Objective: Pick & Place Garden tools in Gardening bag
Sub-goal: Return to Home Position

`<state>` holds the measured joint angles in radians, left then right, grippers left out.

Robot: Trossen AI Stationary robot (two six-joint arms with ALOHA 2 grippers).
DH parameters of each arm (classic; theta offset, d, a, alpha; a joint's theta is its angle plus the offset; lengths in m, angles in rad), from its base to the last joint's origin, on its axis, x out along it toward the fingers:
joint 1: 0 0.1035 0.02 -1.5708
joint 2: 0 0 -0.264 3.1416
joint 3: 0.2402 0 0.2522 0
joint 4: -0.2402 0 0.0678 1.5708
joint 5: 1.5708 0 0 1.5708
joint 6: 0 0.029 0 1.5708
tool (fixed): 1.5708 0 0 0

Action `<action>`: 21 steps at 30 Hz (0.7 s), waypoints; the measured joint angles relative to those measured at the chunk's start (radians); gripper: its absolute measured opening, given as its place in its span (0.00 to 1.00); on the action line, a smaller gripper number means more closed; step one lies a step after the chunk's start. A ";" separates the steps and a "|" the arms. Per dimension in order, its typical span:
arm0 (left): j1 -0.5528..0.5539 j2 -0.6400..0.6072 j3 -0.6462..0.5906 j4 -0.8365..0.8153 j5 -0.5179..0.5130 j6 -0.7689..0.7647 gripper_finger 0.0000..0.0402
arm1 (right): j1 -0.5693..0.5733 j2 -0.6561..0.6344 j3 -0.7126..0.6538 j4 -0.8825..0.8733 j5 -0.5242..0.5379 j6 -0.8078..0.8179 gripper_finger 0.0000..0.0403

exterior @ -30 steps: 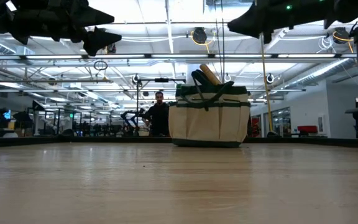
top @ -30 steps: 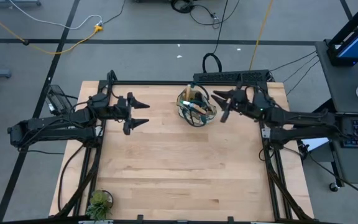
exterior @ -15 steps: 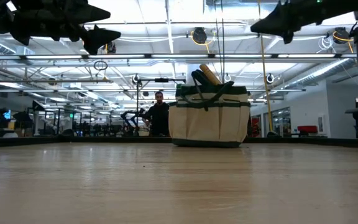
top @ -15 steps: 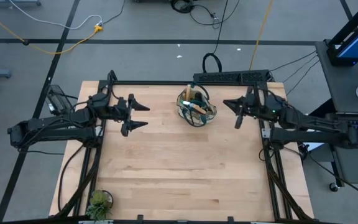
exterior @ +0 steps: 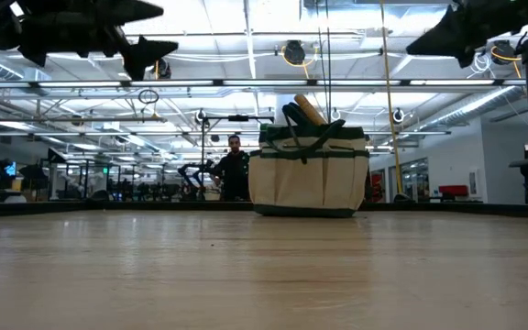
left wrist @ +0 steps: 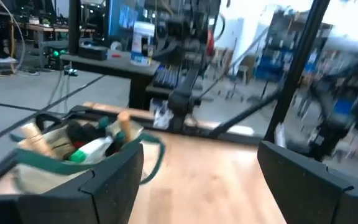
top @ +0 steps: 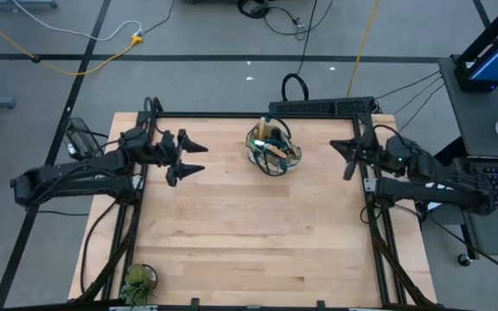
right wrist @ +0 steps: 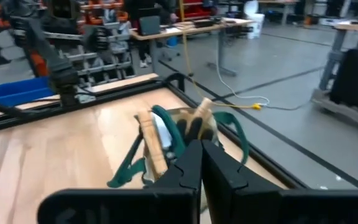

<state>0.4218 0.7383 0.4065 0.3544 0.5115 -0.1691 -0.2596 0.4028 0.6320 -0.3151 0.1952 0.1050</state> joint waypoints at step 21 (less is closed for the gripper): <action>-0.315 -0.233 0.000 -0.192 -0.348 0.006 0.81 | 0.000 -0.130 0.000 -0.159 0.045 0.041 0.00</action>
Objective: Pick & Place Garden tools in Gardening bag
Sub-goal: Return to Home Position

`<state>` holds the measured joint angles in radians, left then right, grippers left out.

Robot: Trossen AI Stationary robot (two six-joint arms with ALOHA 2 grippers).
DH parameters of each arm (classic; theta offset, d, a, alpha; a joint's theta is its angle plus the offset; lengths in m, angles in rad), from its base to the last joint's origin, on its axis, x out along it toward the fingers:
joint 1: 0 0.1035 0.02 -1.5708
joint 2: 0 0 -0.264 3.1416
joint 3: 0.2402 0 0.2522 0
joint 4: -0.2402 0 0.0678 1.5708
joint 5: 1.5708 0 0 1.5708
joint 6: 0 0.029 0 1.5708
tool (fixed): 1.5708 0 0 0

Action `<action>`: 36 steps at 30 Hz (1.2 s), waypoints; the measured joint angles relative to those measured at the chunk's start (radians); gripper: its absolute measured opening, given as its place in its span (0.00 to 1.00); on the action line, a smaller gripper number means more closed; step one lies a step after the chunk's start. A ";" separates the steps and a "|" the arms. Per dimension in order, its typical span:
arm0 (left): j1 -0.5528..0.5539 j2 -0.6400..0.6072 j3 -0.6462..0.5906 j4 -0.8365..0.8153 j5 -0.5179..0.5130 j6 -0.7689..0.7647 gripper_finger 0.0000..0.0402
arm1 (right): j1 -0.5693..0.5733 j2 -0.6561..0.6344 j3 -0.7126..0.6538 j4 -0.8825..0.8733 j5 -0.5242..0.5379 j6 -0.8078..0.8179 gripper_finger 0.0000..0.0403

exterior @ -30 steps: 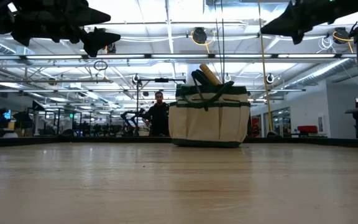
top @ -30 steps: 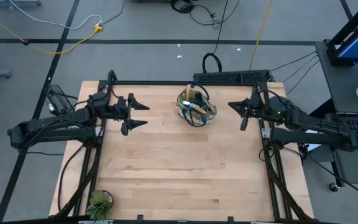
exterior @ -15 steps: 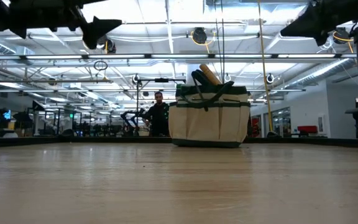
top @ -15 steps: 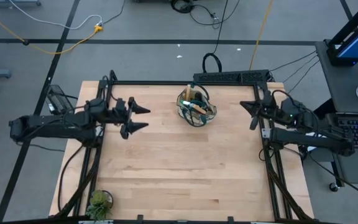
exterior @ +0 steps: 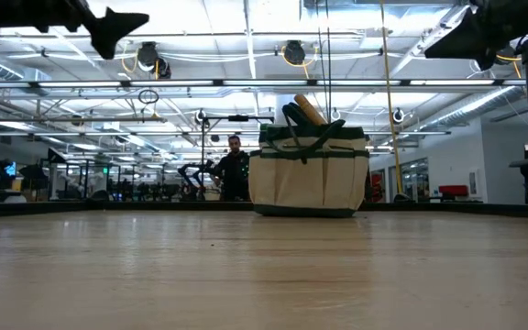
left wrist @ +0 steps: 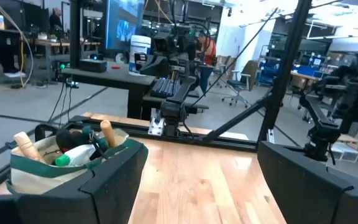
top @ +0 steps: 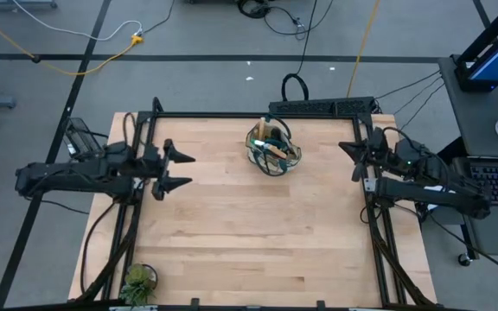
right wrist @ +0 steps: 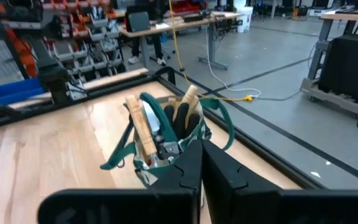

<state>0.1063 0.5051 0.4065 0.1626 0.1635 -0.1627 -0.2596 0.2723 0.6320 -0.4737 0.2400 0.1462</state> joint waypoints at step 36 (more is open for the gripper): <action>-0.130 -0.443 -0.301 -0.080 -0.114 0.124 0.81 | 0.000 -0.264 -0.295 0.037 0.005 0.183 0.00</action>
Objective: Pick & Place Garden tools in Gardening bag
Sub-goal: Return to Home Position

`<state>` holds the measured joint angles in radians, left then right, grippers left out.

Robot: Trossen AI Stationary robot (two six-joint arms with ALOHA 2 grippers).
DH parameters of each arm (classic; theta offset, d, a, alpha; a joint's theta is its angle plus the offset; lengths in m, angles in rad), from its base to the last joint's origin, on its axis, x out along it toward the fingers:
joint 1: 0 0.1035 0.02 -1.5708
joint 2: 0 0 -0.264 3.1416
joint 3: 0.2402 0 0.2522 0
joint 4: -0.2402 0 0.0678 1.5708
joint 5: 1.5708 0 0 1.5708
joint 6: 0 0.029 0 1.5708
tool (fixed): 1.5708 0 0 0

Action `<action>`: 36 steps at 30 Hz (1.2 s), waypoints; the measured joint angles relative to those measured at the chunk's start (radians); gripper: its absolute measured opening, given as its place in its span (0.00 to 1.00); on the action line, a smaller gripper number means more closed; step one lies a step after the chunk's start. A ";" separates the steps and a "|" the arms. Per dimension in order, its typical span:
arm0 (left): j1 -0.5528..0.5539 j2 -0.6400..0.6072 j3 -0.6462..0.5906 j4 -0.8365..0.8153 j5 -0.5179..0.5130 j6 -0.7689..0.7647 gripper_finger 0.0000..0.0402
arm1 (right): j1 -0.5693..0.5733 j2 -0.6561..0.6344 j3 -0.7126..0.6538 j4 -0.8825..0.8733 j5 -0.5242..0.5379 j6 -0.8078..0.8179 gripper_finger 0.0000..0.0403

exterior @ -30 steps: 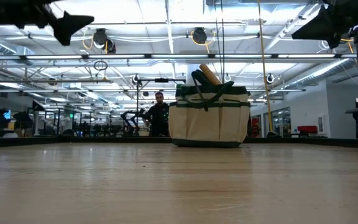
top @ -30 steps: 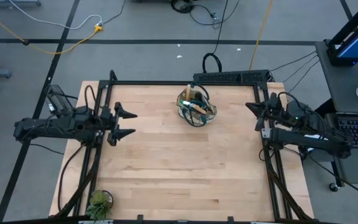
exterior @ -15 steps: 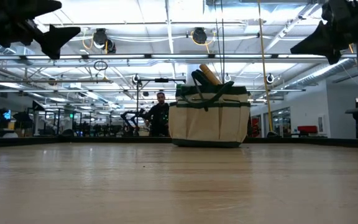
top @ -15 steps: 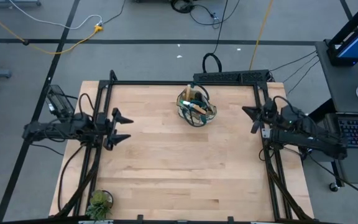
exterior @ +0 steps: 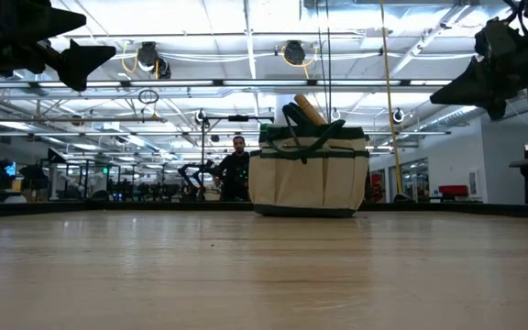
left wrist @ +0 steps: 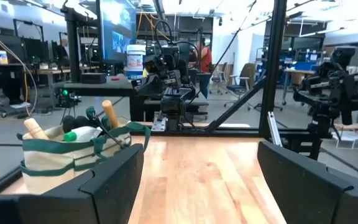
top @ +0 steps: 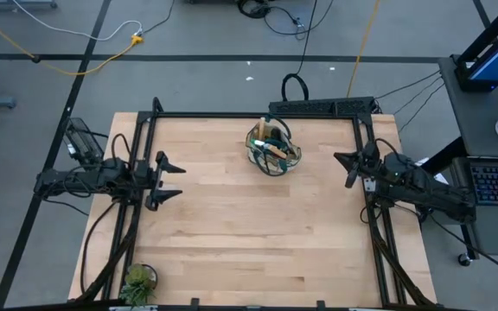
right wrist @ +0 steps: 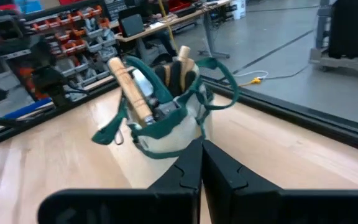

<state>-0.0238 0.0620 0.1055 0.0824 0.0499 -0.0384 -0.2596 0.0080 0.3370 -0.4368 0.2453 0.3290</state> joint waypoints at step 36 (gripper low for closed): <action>0.000 0.004 0.000 -0.021 0.024 0.007 0.81 | 0.000 0.001 -0.217 0.212 0.031 -0.316 0.00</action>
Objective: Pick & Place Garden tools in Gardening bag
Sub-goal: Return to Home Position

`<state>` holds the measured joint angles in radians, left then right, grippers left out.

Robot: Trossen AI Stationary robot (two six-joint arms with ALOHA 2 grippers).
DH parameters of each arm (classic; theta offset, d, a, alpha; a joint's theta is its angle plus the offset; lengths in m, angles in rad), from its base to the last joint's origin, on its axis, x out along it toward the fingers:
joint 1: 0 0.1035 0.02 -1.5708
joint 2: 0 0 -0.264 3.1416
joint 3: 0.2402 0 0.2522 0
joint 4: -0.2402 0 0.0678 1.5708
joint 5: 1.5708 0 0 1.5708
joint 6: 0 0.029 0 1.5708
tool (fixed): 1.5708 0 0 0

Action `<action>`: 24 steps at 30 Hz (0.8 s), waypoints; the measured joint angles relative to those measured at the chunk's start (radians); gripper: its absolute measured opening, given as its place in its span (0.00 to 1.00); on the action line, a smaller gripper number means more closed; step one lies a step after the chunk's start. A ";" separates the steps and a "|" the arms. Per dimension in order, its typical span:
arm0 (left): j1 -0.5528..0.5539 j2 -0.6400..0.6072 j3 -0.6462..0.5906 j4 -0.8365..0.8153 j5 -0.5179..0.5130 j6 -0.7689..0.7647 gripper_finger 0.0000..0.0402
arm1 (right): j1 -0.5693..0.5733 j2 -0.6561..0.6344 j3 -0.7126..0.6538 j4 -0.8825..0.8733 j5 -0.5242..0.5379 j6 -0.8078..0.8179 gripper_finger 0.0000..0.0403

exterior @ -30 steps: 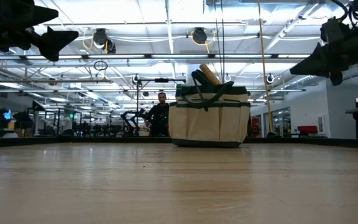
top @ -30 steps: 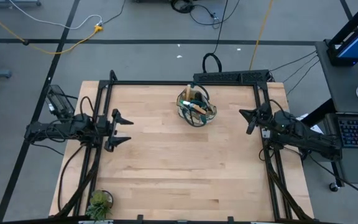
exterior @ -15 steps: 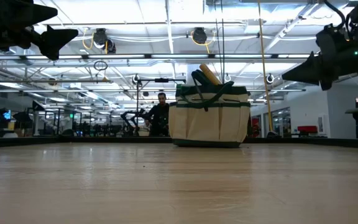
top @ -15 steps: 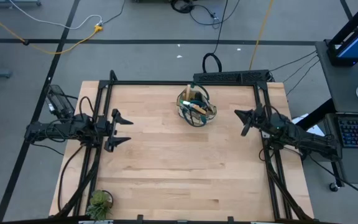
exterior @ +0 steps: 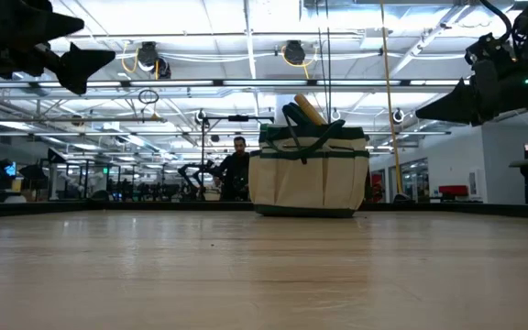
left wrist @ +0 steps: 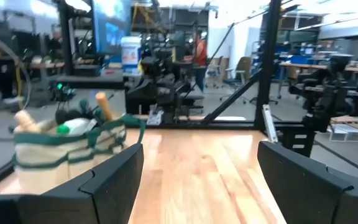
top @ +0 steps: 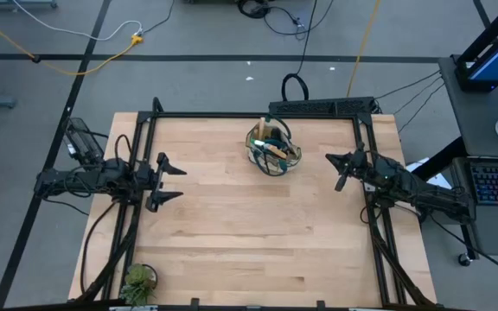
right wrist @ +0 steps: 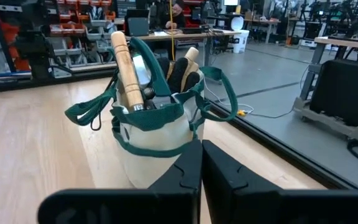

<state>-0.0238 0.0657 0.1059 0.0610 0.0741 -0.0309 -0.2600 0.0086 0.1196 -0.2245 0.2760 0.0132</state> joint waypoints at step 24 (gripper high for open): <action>0.000 -0.014 -0.091 0.062 0.047 -0.080 0.81 | 0.000 0.000 -0.002 0.035 -0.016 0.035 0.00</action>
<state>-0.0242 0.0521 0.0147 0.1231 0.1213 -0.1109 -0.2600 0.0090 0.1177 -0.1898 0.2600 0.0479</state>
